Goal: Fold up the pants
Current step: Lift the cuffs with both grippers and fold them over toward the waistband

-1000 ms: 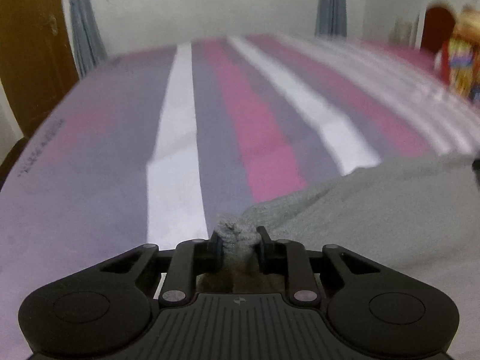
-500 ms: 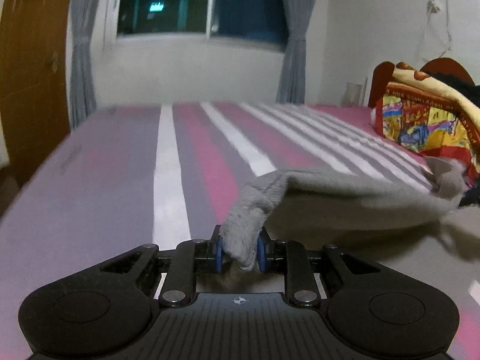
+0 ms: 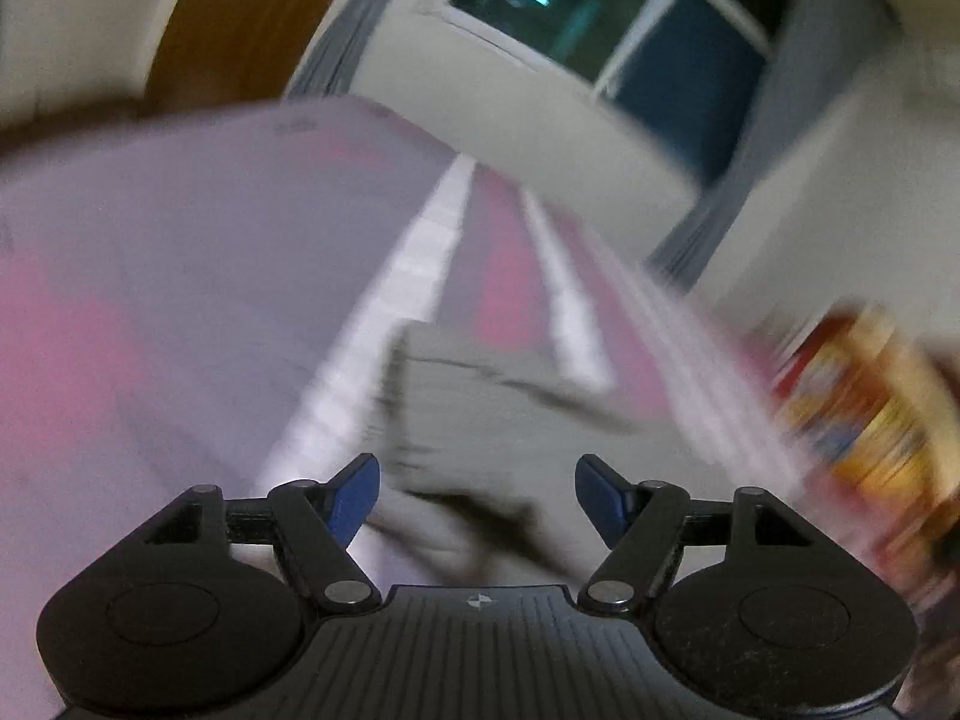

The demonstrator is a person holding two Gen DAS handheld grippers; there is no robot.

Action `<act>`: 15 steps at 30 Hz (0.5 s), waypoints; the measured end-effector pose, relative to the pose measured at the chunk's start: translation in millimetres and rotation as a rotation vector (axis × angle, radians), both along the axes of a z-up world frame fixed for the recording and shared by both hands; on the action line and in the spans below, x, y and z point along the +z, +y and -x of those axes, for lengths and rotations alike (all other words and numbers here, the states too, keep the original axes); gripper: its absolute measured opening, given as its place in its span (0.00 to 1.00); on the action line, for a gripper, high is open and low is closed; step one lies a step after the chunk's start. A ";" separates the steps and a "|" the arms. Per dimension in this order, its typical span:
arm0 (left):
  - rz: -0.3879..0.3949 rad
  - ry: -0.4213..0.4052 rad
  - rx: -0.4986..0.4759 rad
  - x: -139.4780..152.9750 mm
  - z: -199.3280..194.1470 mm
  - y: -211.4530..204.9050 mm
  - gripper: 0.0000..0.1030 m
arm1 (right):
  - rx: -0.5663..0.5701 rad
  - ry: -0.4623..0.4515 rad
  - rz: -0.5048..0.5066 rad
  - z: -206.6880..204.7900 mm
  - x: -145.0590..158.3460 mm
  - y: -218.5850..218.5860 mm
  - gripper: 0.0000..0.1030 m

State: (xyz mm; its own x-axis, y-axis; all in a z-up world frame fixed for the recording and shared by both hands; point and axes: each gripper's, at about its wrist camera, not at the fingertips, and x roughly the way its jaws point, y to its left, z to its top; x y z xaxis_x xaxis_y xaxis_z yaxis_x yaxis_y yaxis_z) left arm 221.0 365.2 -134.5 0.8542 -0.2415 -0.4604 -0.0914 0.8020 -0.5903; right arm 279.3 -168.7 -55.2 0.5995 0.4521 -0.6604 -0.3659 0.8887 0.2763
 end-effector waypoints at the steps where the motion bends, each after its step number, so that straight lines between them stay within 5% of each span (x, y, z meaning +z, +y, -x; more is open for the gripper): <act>1: 0.085 0.008 -0.005 -6.2 -2.2 0.1 0.69 | -0.036 0.033 -0.037 -4.7 -4.0 -4.1 0.46; 3: 0.200 0.051 -0.013 -20.2 -10.8 -4.7 0.68 | -0.104 0.084 -0.107 -9.1 -15.3 -11.9 0.46; 6: 0.263 0.114 -0.014 -39.9 -28.2 -16.9 0.62 | -0.170 0.152 -0.171 -21.3 -27.2 -14.1 0.46; 9: 0.333 0.123 0.027 -54.4 -42.8 -12.8 0.40 | -0.223 0.201 -0.174 -36.9 -40.6 -13.0 0.46; 10: 0.343 0.118 0.046 -57.8 -46.6 -9.9 0.28 | -0.250 0.215 -0.164 -41.3 -43.9 -13.3 0.40; 11: 0.350 0.123 0.058 -58.0 -52.5 -7.6 0.19 | -0.273 0.226 -0.155 -46.7 -47.2 -15.0 0.17; 12: 0.343 0.126 0.067 -58.2 -55.2 -8.1 0.19 | -0.285 0.234 -0.150 -49.0 -49.8 -15.4 0.05; 15: 0.287 0.068 0.025 -37.4 -64.5 -9.1 0.16 | -0.264 0.176 -0.195 -35.9 -38.0 -20.4 0.05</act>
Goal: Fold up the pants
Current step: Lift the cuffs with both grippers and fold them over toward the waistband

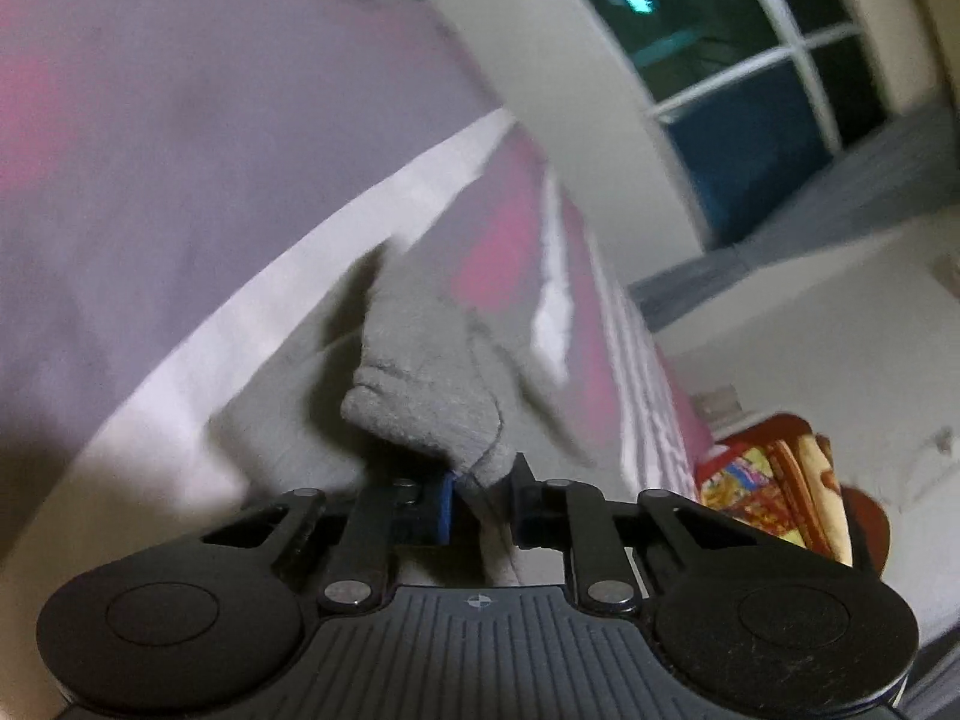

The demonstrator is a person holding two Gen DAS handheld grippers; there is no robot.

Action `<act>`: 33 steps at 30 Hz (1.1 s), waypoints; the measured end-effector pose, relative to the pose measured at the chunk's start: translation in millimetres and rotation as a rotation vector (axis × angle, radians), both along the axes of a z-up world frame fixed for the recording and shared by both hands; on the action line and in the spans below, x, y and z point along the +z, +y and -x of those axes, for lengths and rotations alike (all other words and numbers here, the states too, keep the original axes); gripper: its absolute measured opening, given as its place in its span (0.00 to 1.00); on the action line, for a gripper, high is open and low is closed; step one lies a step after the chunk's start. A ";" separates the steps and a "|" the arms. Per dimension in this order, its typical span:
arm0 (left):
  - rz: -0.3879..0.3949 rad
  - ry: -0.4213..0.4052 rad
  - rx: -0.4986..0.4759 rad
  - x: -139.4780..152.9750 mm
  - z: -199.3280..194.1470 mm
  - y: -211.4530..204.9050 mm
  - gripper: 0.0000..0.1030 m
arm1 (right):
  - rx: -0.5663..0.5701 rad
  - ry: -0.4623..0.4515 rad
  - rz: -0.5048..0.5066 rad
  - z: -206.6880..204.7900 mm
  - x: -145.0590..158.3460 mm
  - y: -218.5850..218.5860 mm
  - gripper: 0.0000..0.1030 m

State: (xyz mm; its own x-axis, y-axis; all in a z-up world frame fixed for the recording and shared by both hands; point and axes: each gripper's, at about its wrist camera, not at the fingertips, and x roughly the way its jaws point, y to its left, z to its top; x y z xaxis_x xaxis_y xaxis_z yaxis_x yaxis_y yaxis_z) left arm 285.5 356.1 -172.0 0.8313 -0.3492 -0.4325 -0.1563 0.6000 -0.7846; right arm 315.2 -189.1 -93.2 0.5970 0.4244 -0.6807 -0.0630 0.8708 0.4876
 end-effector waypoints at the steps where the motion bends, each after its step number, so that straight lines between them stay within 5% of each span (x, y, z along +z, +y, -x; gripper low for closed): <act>1: 0.002 -0.022 -0.006 6.4 -0.7 1.9 0.16 | 0.020 -0.054 0.018 12.3 9.6 1.6 0.05; 5: -0.058 -0.032 -0.050 24.1 5.9 17.0 0.16 | 0.060 -0.153 0.005 70.4 23.4 0.3 0.05; 9: -0.133 0.163 -0.098 -14.2 -4.2 19.3 0.16 | 0.088 -0.066 0.133 74.3 -14.9 17.2 0.06; 11: -0.099 0.160 -0.071 -20.8 -4.0 19.8 0.16 | 0.041 -0.020 0.082 68.8 -31.9 14.8 0.05; 17: -0.109 0.071 -0.064 4.7 4.7 18.1 0.16 | 0.062 -0.078 0.091 91.5 -8.0 15.5 0.05; 22: -0.241 0.173 -0.094 -5.2 -11.8 3.7 0.17 | 0.057 0.002 0.100 77.8 -33.2 10.0 0.05; 24: -0.234 0.159 -0.061 1.6 -6.1 3.4 0.17 | 0.054 -0.003 0.093 77.3 -28.1 10.0 0.10; 28: -0.311 0.115 0.022 34.3 22.7 -8.4 0.28 | -0.016 -0.147 0.175 100.2 7.8 -1.0 0.42; 33: -0.366 0.184 0.045 36.8 20.2 -21.1 0.38 | -0.087 -0.162 0.277 52.0 27.0 -12.8 0.46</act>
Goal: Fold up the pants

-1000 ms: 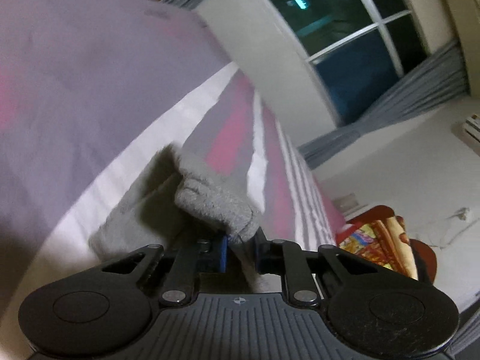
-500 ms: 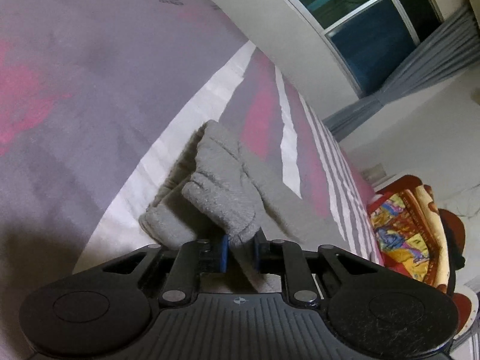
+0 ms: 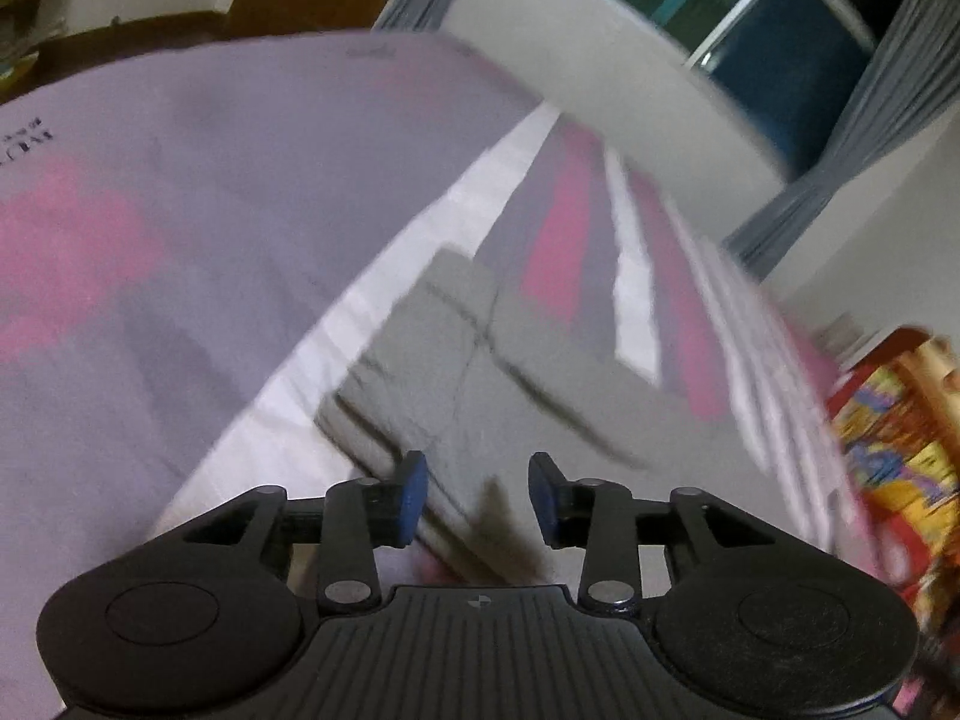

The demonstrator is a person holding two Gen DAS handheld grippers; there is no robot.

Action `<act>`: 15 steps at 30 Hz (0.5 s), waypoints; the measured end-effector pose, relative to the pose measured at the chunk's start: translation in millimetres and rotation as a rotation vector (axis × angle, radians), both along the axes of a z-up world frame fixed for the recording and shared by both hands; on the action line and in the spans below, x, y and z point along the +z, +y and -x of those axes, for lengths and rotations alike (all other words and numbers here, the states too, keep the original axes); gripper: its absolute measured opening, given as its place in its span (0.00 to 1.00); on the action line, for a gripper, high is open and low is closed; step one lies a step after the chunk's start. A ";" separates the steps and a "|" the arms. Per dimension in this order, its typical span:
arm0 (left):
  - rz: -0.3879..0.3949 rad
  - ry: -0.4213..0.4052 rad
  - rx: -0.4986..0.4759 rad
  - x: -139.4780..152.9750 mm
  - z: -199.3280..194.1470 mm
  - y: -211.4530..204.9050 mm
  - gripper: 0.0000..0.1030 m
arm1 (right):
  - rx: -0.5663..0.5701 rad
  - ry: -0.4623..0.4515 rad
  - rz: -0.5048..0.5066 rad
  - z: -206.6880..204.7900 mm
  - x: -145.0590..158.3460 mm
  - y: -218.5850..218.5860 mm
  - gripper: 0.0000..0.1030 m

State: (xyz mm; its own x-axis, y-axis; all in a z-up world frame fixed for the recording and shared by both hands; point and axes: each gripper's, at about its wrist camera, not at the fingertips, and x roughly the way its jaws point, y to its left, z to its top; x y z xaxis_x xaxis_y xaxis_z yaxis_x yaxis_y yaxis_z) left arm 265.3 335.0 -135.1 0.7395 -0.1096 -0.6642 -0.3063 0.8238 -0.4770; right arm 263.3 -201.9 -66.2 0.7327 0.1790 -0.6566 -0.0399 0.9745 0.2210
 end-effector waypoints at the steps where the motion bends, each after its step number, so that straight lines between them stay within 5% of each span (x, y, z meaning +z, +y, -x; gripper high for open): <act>1: -0.037 0.040 0.004 -4.0 -8.3 -5.2 0.43 | -0.017 0.035 0.035 -17.7 -1.2 1.1 0.55; 3: -0.059 0.121 -0.016 -20.9 -22.2 -14.3 0.44 | -0.039 0.108 0.123 -48.8 -14.0 4.7 0.68; 6: -0.048 0.123 -0.006 -33.6 -27.9 -16.6 0.48 | -0.053 0.180 0.224 -61.9 -26.1 0.4 0.65; 7: -0.046 0.126 -0.007 -31.8 -28.3 -15.6 0.48 | -0.052 0.190 0.233 -62.8 -28.5 -3.7 0.52; 8: -0.041 0.127 -0.008 -30.0 -28.1 -14.3 0.48 | -0.045 0.192 0.209 -60.5 -27.6 -11.0 0.24; 9: -0.041 0.126 -0.015 -29.0 -27.0 -13.9 0.48 | -0.032 0.192 0.157 -58.6 -26.4 -21.3 0.07; 15: -0.019 0.111 -0.034 -34.4 -21.8 -6.7 0.48 | -0.029 0.148 0.107 21.2 -24.7 -67.1 0.05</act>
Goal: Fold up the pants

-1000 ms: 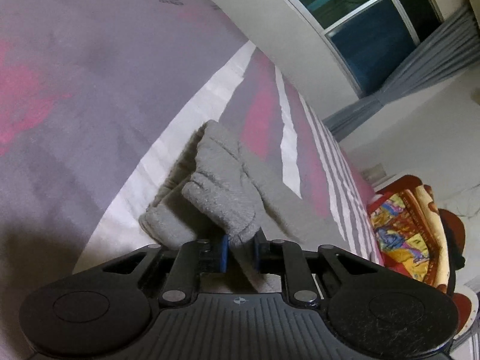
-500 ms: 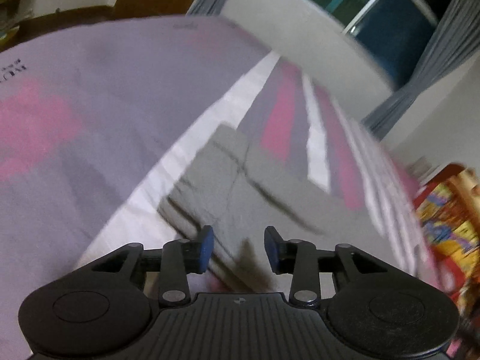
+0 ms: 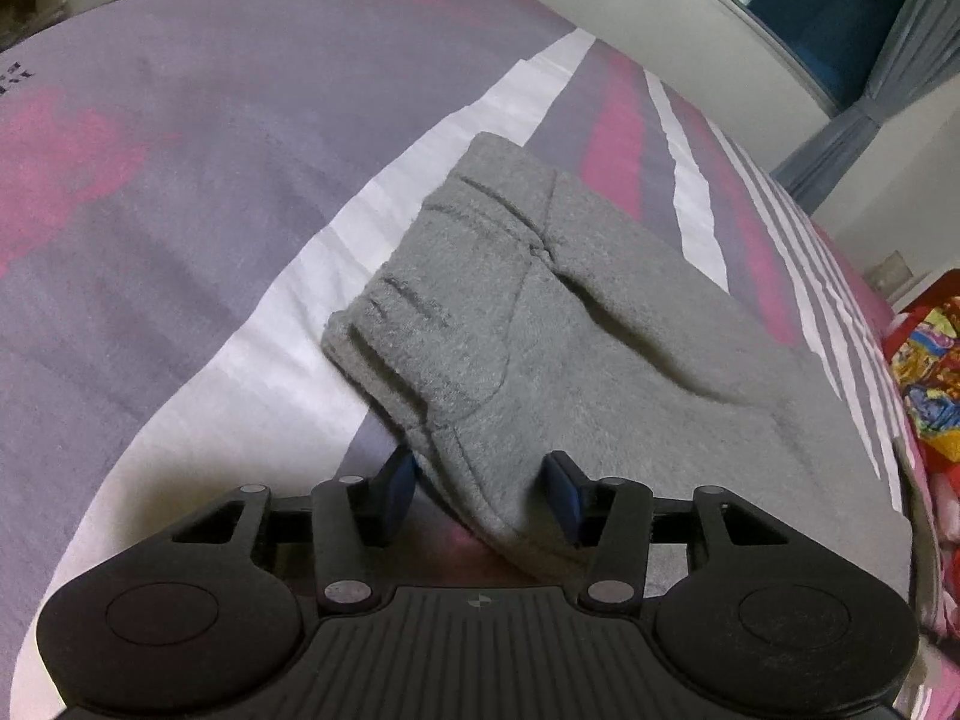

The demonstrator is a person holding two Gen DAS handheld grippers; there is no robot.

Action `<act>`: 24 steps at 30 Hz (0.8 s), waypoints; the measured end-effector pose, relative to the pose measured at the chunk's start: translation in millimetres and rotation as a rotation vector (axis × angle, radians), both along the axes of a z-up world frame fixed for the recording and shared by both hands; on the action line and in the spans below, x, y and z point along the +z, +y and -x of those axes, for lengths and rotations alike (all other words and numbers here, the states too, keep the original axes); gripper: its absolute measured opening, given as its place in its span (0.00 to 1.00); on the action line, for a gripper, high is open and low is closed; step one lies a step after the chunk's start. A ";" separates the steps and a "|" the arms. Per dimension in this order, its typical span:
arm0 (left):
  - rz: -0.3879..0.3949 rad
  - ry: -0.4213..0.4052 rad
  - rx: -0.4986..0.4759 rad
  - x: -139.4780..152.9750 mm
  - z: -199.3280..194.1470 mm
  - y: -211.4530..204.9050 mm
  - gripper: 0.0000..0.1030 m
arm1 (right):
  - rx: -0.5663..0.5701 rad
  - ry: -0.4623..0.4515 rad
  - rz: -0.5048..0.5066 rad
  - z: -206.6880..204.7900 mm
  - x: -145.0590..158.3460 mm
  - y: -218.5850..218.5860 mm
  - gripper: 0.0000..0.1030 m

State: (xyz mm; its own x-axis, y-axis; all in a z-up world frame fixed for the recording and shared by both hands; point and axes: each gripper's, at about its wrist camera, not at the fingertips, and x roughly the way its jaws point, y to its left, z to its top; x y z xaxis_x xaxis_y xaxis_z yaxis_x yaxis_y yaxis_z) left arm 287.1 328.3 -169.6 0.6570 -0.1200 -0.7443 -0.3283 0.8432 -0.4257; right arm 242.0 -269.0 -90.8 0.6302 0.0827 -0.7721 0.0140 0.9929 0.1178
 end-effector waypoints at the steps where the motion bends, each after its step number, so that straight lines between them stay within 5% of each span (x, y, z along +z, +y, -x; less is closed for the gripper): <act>1: -0.006 -0.001 -0.002 -2.0 0.9 -1.2 0.48 | -0.007 0.031 0.001 4.2 -13.4 -6.9 0.09; 3: -0.022 0.004 -0.006 -1.5 1.1 -3.5 0.48 | 0.003 0.024 -0.048 8.1 -18.4 -18.2 0.11; 7: -0.040 0.010 -0.011 -0.6 -4.3 -8.0 0.48 | 0.071 -0.148 0.055 8.2 23.5 -6.3 0.51; 10: -0.038 0.012 -0.008 -0.7 -4.2 -7.7 0.48 | 0.124 -0.088 0.151 -28.8 22.9 7.6 0.53; 13: -0.039 0.011 -0.006 -0.3 -3.7 -8.9 0.48 | 0.127 -0.004 0.272 -58.5 5.5 8.6 0.44; 14: -0.038 0.010 -0.007 -0.1 -3.4 -8.8 0.48 | 0.117 0.011 0.274 -61.9 2.9 3.6 0.22; 16: -0.034 0.009 -0.007 -0.5 -3.4 -8.4 0.48 | 0.103 0.016 0.186 -56.2 5.9 -11.8 0.04; 20: -0.032 0.006 -0.013 -1.2 -2.9 -8.1 0.48 | 0.042 -0.033 0.114 -10.1 20.8 -42.3 0.03; 24: -0.043 -0.002 -0.016 -1.5 -1.1 -10.0 0.48 | 0.023 0.071 0.090 7.3 -12.1 -69.0 0.09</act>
State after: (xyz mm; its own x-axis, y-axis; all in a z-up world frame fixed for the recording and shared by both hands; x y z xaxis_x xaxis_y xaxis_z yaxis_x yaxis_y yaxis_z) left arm 288.2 318.2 -171.1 0.6567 -0.0982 -0.7477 -0.3137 0.8661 -0.3892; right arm 234.7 -338.0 -102.9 0.5724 0.0252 -0.8196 -0.0038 0.9996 0.0280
